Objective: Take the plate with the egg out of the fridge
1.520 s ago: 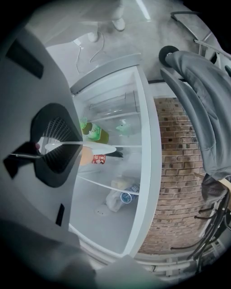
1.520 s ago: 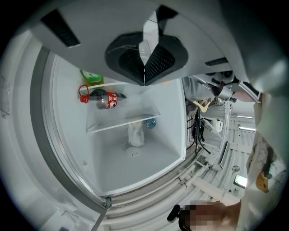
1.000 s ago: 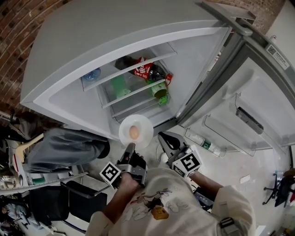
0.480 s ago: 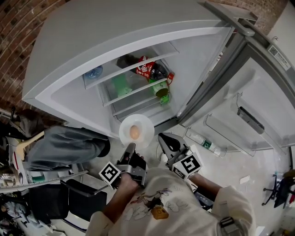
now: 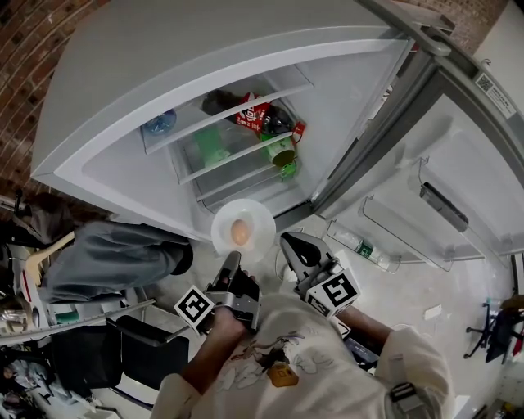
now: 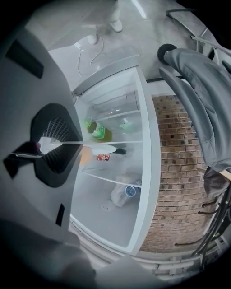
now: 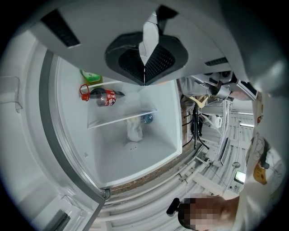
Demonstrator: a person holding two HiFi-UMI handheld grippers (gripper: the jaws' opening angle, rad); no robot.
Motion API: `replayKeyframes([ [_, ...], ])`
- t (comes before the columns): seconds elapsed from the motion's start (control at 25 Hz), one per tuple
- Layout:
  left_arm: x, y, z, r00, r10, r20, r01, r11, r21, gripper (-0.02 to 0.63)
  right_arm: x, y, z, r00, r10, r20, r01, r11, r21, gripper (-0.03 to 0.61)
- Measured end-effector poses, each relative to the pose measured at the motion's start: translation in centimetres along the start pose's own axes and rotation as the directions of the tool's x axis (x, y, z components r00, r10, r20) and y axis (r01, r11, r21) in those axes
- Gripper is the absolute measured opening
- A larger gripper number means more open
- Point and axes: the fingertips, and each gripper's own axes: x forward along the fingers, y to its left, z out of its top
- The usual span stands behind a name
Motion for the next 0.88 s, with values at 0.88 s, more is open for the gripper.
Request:
replayKeyframes([
  [0.88, 0.1, -0.4, -1.5, 0.999, 0.002, -0.039, -0.001, 1.000, 0.015, 0.017, -1.0, -0.2, 0.7, 1.000, -0.012, -0.002, 0.012, 1.000, -0.021, 0.008],
])
